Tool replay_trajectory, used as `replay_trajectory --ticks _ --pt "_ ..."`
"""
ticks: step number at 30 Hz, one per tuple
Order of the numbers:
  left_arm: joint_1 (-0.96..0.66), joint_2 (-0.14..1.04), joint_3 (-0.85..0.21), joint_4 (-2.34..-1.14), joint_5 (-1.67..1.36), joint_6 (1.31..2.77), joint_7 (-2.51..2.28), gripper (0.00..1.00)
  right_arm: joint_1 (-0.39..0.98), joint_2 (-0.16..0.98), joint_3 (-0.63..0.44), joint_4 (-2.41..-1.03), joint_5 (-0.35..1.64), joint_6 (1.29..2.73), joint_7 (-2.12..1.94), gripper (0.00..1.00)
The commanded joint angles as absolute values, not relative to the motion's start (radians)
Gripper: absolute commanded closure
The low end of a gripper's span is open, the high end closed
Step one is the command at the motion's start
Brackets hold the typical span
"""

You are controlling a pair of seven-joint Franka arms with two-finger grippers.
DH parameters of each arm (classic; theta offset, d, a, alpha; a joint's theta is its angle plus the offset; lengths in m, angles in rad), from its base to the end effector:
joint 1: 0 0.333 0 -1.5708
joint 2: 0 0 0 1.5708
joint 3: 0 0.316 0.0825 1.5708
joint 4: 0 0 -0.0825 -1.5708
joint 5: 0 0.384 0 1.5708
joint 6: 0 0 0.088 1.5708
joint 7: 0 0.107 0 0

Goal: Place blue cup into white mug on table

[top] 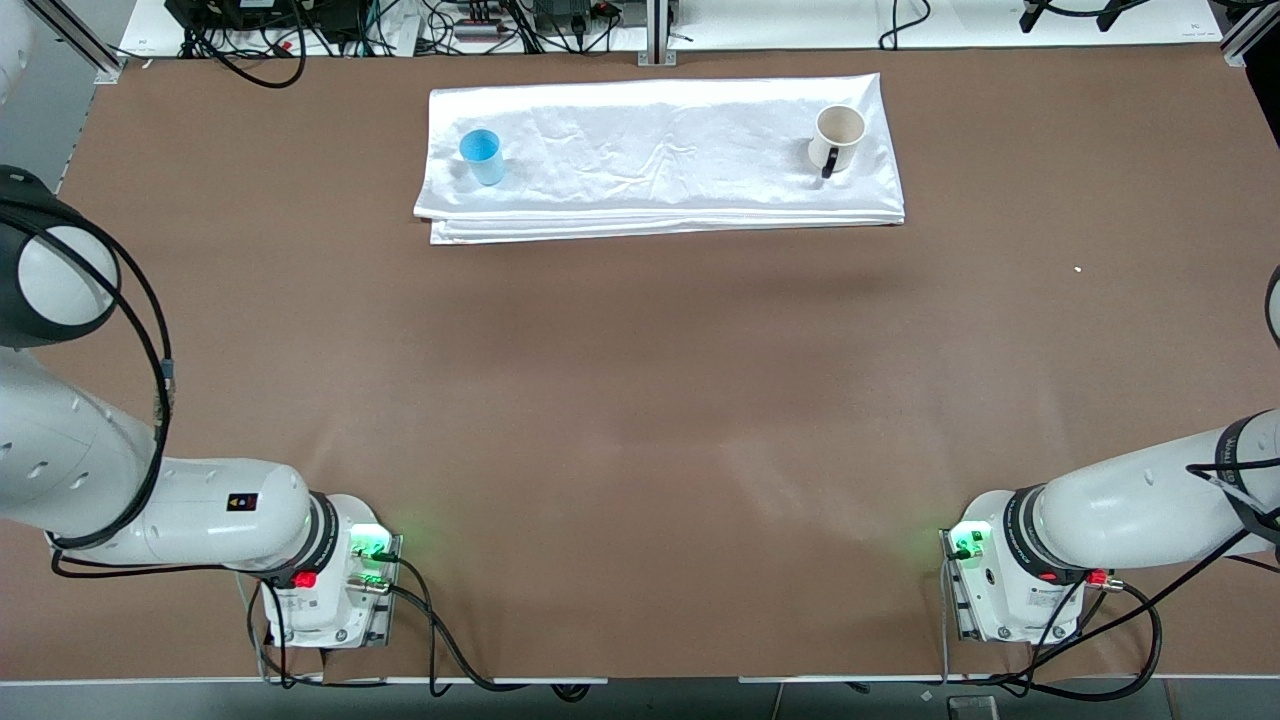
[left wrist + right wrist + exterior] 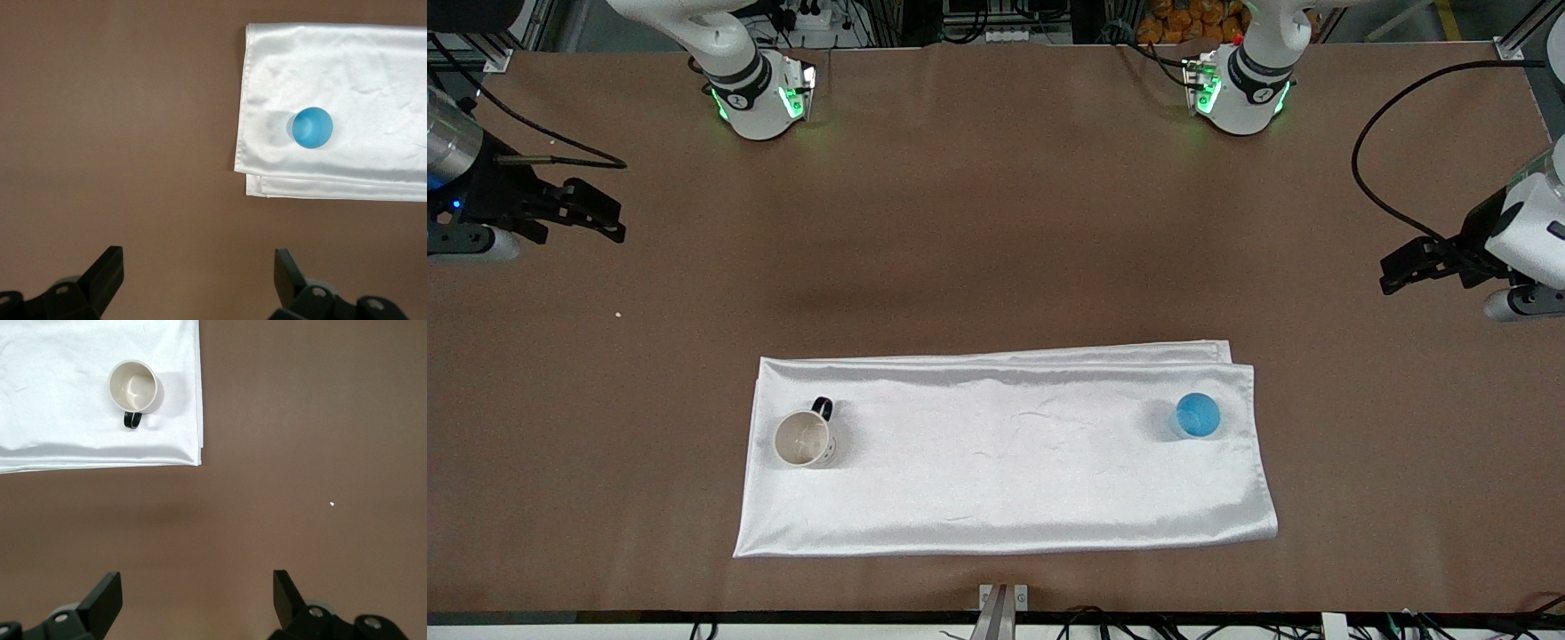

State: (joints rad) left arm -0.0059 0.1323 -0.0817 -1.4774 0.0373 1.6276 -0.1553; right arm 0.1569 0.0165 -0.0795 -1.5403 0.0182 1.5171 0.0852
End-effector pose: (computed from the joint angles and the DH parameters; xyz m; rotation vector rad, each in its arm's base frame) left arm 0.5985 -0.0455 0.5977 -3.1156 -0.1040 -0.0334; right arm 0.5523 0.0453 0.6251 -3.1273 0.0113 0.0639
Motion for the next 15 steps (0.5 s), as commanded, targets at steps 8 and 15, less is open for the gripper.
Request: replay_trajectory --ticks 8,15 --pt "-0.003 0.127 -0.078 -1.485 0.006 1.628 -0.127 0.0 0.156 0.011 -0.086 -1.532 0.02 1.497 0.1 0.0" --pt "-0.002 0.173 -0.077 -1.491 -0.052 1.687 -0.13 0.0 0.156 0.012 -0.087 -1.534 0.02 1.496 0.1 0.0"
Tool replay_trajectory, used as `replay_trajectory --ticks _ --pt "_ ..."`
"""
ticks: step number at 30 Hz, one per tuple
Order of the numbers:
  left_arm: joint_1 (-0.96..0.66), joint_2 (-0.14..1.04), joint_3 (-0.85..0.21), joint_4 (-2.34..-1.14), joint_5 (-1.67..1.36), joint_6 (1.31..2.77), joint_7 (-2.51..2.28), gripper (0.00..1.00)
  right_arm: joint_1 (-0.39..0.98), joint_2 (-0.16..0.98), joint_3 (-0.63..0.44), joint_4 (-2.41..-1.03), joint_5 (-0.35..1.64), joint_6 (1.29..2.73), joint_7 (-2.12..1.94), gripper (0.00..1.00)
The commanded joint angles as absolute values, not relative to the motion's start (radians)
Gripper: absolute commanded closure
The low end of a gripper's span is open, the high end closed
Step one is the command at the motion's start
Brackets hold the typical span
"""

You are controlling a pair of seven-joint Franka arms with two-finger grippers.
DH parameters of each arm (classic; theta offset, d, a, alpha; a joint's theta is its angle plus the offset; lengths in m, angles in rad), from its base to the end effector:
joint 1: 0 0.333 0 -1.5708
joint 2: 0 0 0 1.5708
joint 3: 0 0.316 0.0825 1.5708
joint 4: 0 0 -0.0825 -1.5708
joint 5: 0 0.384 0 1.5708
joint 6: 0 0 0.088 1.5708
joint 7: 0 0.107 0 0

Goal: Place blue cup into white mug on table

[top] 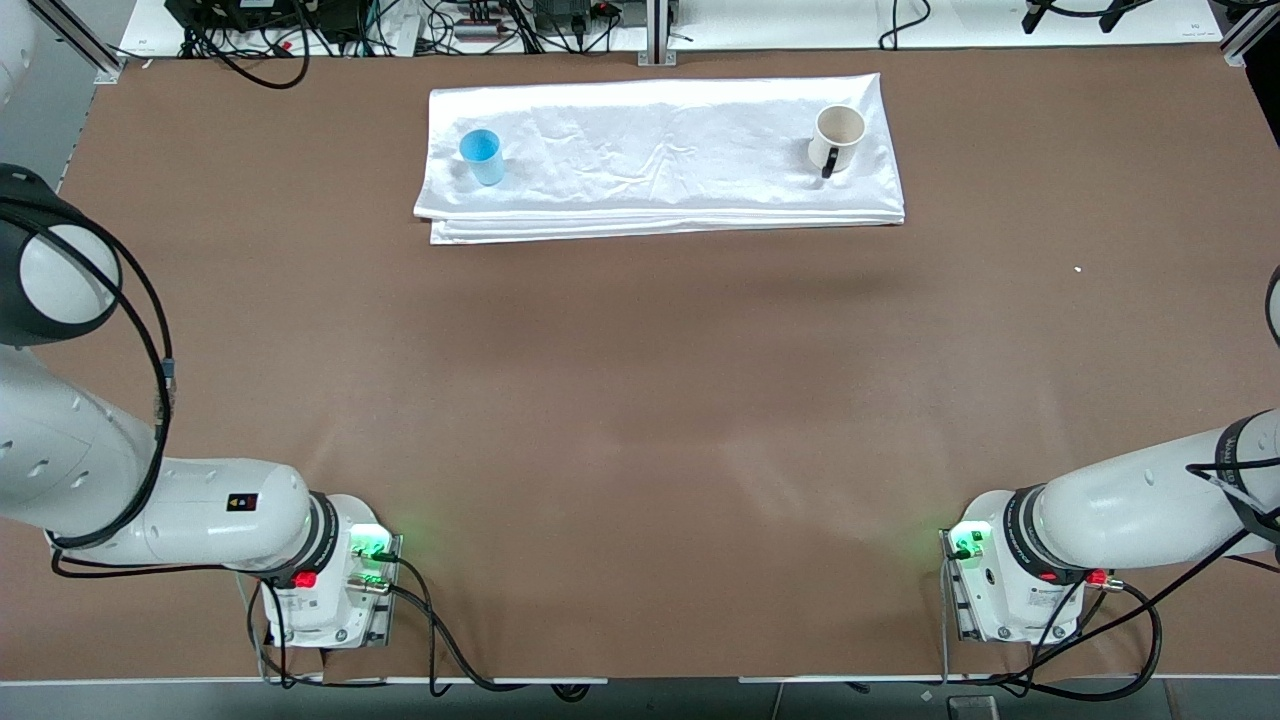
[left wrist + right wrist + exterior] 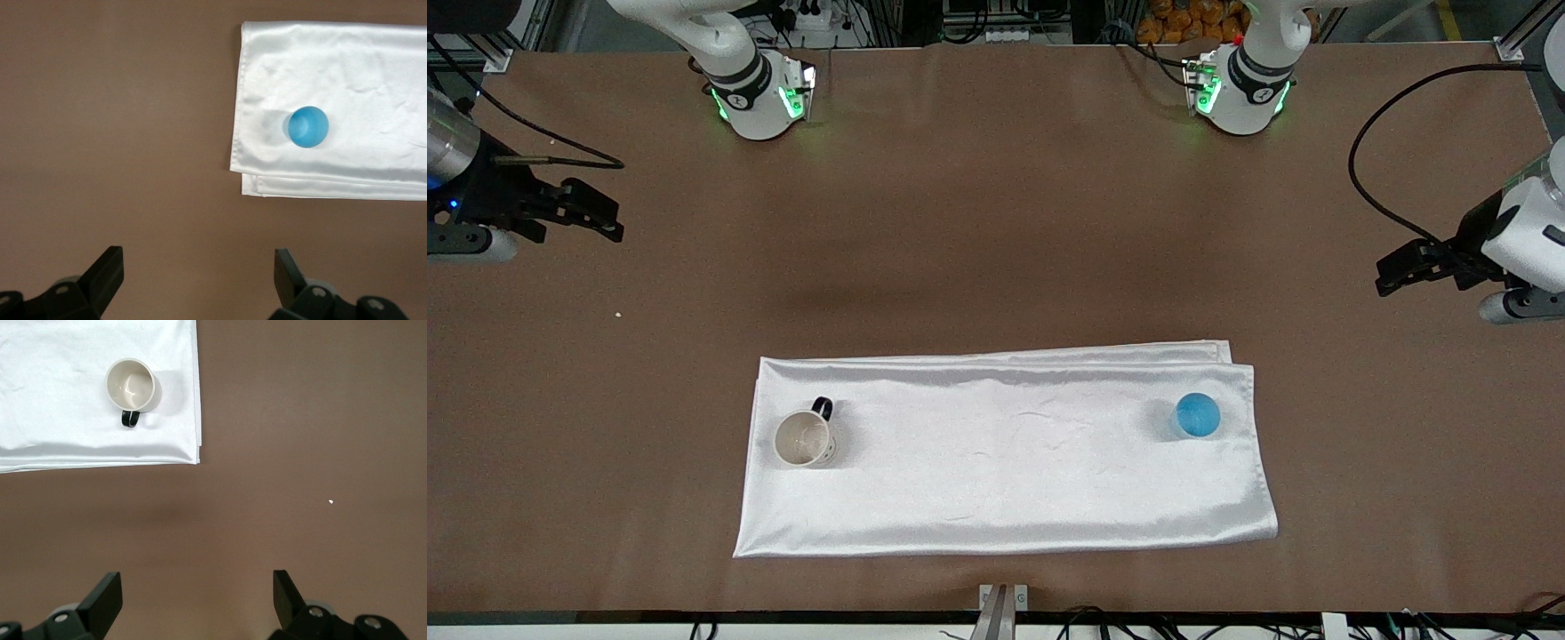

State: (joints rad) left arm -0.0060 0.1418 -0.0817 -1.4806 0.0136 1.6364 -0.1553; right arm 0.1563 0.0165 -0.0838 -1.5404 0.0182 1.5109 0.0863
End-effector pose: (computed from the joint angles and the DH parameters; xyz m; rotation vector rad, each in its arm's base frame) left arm 0.6015 -0.0480 0.5913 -3.1394 -0.1063 -0.0230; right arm 0.5519 0.0425 0.6245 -3.1275 0.0206 0.0737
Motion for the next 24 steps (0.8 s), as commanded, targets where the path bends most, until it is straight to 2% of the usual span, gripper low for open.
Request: replay_trajectory --ticks 1,11,16,24 --pt "-0.002 0.184 -0.077 -1.493 -0.06 1.7 -0.13 0.0 0.156 0.012 -0.087 -1.534 0.02 1.496 0.1 0.0" --pt "-0.046 0.311 -0.077 -1.496 -0.049 1.833 -0.147 0.0 0.163 0.04 -0.086 -1.542 0.02 1.525 0.1 0.0" --pt "-0.081 0.377 -0.075 -1.496 -0.038 1.897 -0.179 0.0 0.173 0.101 -0.084 -1.559 0.021 1.629 0.1 0.0" --pt "-0.152 0.486 -0.075 -1.494 0.048 2.028 -0.25 0.0 0.229 0.264 -0.084 -1.557 0.02 1.819 0.1 0.0"
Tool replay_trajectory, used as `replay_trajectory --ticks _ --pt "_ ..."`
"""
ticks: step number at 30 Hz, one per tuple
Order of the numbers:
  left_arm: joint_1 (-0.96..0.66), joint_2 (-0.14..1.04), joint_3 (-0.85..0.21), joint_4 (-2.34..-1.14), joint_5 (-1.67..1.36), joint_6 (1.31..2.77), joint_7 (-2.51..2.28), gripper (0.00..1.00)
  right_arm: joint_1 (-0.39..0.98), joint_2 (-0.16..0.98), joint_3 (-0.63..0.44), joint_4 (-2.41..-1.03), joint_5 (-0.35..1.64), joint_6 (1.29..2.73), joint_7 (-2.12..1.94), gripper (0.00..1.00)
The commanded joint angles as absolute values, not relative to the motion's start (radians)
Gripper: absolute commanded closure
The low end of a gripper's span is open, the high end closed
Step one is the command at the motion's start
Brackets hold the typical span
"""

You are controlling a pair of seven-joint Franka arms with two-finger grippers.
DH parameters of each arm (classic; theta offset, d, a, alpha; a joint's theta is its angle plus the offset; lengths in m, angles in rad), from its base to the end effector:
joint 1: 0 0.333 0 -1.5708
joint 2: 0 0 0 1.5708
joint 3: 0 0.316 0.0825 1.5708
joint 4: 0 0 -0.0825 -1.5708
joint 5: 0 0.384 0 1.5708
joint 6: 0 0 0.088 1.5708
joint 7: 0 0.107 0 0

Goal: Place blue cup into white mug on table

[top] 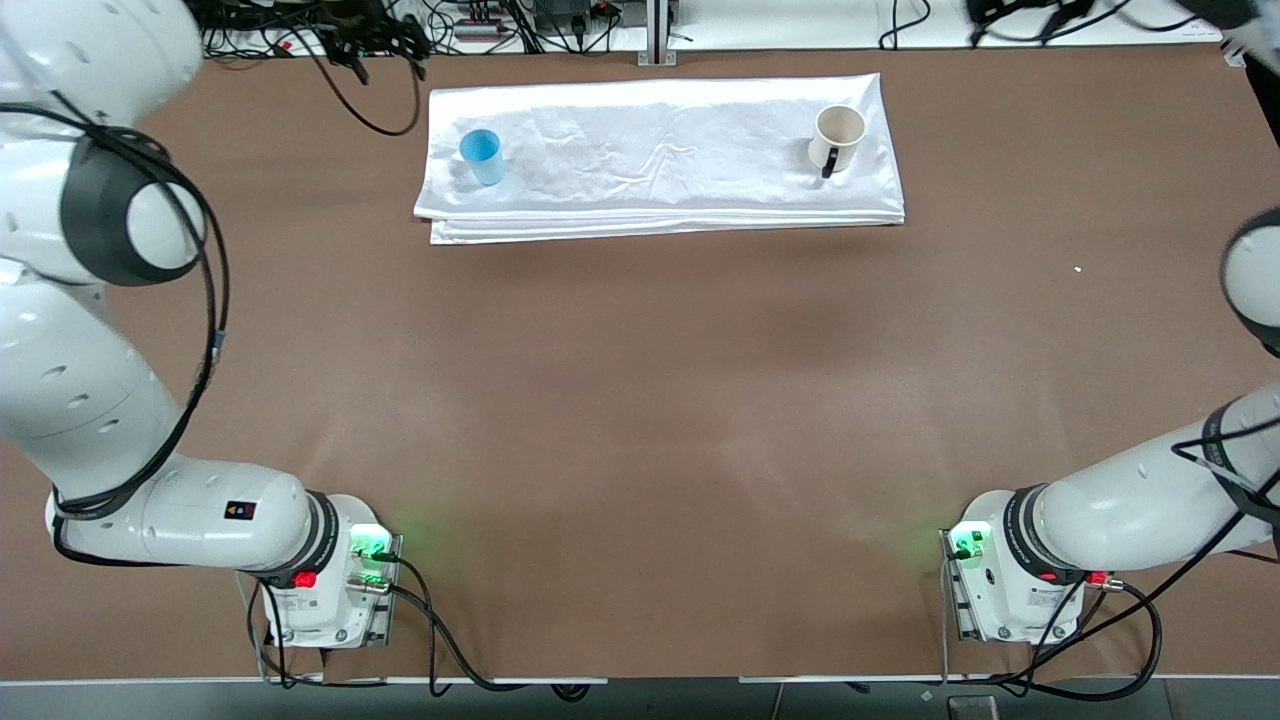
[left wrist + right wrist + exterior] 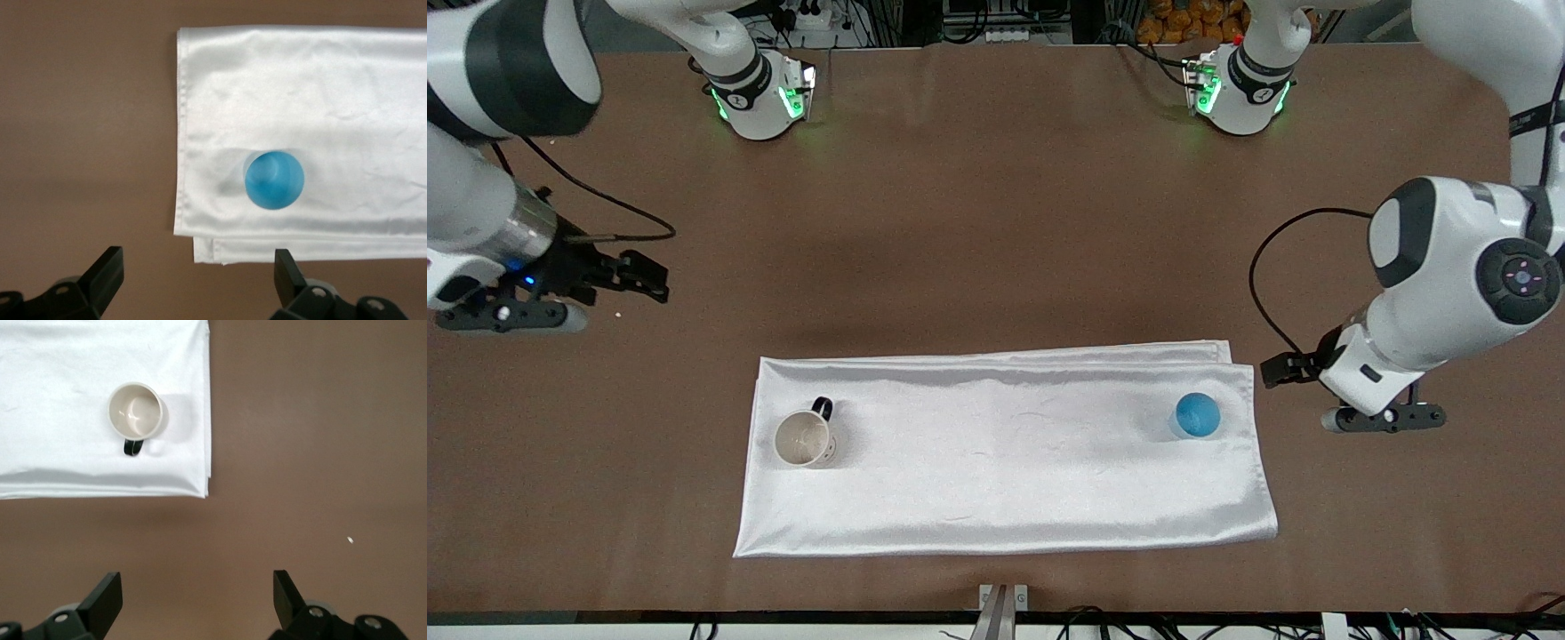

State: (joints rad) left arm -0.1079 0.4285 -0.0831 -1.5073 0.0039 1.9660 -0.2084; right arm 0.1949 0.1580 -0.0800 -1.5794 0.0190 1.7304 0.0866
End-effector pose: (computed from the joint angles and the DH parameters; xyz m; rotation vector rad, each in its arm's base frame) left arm 0.6747 -0.1218 0.4227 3.1047 0.0372 0.0387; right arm 0.6061 0.0750 0.5424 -3.1358 -0.0410 0.0111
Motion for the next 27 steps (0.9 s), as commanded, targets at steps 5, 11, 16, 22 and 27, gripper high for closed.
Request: replay_trajectory --ticks 5,11,16,22,27 --pt "-0.156 0.546 -0.077 -1.493 0.046 2.098 -0.252 0.0 0.233 0.342 -0.084 -1.557 0.02 1.917 0.1 0.0" --pt "-0.155 0.601 -0.077 -1.493 0.034 2.131 -0.253 0.0 0.253 0.428 -0.084 -1.557 0.021 2.026 0.103 0.0" --pt "-0.153 0.629 -0.077 -1.496 0.034 2.14 -0.255 0.0 0.29 0.498 -0.084 -1.557 0.021 2.12 0.179 0.0" --pt "-0.153 0.652 -0.077 -1.5 0.034 2.145 -0.255 0.0 0.365 0.564 -0.084 -1.555 0.02 2.166 0.333 0.0" --pt "-0.15 0.667 -0.077 -1.511 0.034 2.166 -0.255 0.0 0.368 0.609 -0.083 -1.555 0.046 2.171 0.368 0.0"
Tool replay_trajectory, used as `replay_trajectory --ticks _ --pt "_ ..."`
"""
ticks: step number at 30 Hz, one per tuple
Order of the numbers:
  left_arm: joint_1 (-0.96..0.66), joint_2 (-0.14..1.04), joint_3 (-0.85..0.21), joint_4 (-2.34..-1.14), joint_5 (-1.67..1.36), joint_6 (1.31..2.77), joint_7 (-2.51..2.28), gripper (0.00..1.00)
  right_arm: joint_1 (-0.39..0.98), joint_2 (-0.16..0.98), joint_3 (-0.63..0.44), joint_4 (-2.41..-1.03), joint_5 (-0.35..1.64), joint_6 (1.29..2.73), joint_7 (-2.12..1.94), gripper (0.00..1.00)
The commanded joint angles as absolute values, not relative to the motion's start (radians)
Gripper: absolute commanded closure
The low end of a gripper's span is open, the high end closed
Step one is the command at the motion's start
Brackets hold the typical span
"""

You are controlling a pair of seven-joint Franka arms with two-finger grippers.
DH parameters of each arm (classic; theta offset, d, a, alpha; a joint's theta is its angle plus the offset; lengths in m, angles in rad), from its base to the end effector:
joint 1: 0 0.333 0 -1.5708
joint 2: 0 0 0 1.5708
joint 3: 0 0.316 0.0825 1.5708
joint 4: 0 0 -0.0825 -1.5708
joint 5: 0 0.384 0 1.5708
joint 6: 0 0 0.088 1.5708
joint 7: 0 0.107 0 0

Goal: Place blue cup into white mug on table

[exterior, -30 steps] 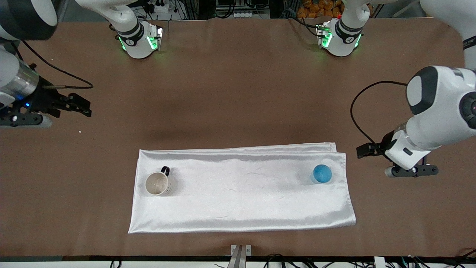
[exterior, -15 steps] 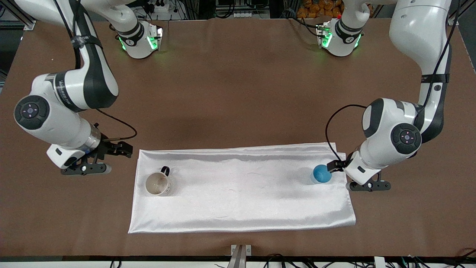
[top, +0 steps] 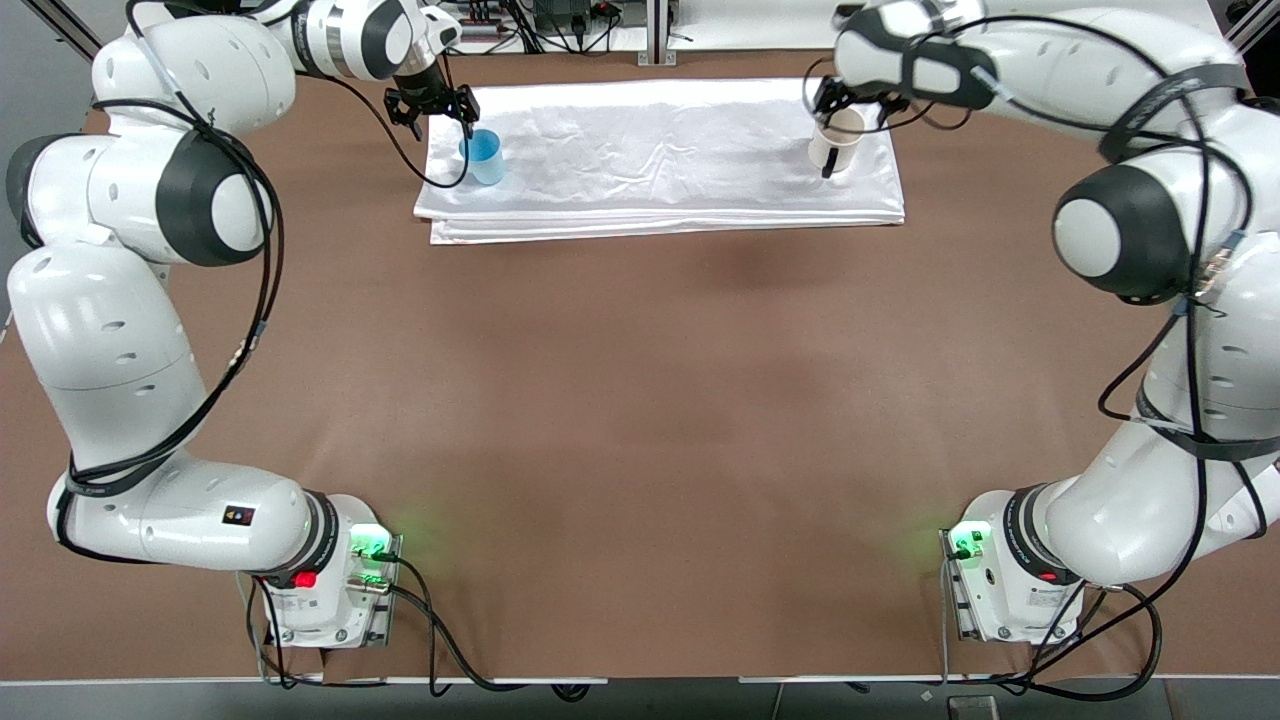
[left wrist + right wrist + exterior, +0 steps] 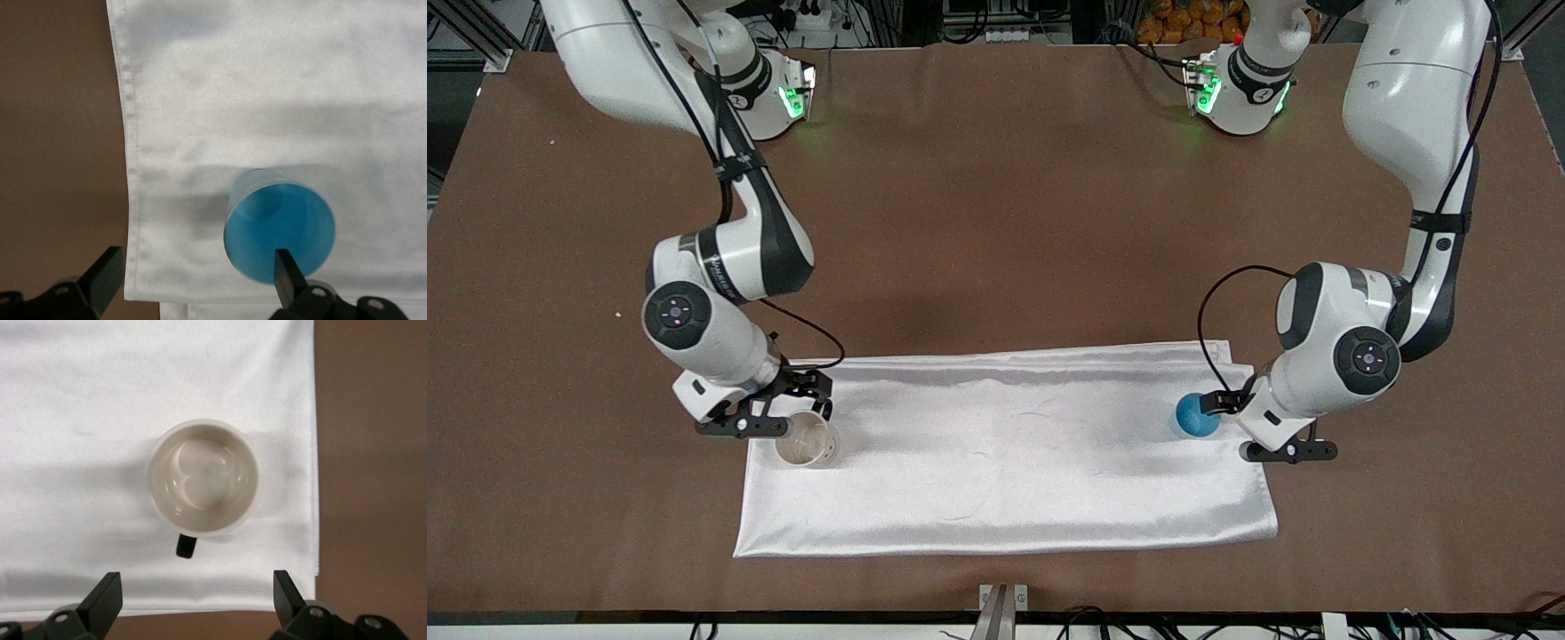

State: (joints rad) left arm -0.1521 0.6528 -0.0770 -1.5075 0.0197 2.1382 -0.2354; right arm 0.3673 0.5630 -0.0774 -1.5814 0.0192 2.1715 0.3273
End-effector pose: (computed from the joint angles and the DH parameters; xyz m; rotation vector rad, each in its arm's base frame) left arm 0.6918 -0.1515 0.2811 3.1163 0.0169 -0.0415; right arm 0.6652 0.2070 0.3135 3.1254 -0.0555 0.0548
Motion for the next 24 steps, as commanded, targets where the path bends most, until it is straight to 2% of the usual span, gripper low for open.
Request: replay_trajectory --ticks 1,5,16,18,24 --pt "-0.15 0.667 -0.077 -1.519 0.034 2.18 -0.255 0.0 0.368 0.617 -0.084 -1.555 0.069 2.171 0.368 0.0" --pt "-0.152 0.673 -0.077 -1.548 0.034 2.235 -0.27 0.0 0.359 0.646 -0.084 -1.555 0.158 2.171 0.364 0.0" --pt "-0.158 0.71 -0.077 -1.554 0.034 2.293 -0.337 0.0 0.357 0.699 -0.084 -1.555 0.163 2.195 0.353 0.0" --pt "-0.16 0.719 -0.077 -1.552 0.034 2.301 -0.337 0.07 0.36 0.707 -0.084 -1.555 0.163 2.203 0.351 0.0" --pt "-0.164 0.736 -0.077 -1.551 0.034 2.322 -0.339 0.38 0.367 0.722 -0.084 -1.554 0.153 2.23 0.348 0.0"
